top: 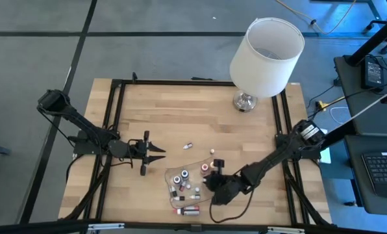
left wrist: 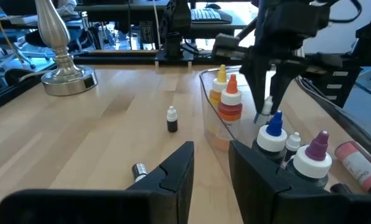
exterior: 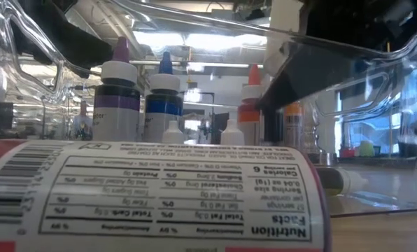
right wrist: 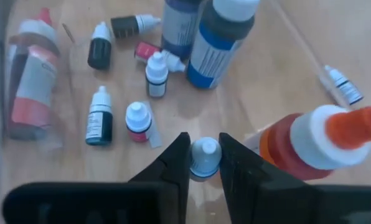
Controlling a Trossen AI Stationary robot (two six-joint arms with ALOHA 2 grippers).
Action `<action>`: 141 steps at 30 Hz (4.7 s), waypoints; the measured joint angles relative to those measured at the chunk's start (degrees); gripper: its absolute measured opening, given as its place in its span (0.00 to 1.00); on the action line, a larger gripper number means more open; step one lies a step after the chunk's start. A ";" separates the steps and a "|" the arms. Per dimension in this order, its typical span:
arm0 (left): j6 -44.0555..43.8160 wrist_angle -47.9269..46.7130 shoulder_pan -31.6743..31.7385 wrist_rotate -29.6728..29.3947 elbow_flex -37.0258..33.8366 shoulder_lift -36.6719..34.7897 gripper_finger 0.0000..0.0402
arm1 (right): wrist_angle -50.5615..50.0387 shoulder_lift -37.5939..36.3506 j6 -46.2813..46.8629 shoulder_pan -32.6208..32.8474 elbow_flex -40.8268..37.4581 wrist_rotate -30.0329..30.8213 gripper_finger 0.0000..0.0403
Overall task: Pick & Place food coloring
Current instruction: Put the small white food coloring bottle into the container, then adjust the container, then put the small white food coloring bottle into the container
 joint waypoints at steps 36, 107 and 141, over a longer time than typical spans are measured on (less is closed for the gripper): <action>0.04 -0.02 0.00 0.01 0.00 0.00 0.24 | 6.58 1.40 -13.76 -0.29 8.13 -30.16 0.22; 0.02 -1.55 0.00 -0.07 -0.04 0.00 0.24 | 3.50 -33.93 -33.69 -16.71 -11.06 -5.63 0.09; 0.59 -2.89 0.00 -0.65 -0.04 0.00 0.24 | 31.52 -2.66 -47.92 -37.89 -9.67 -9.64 0.56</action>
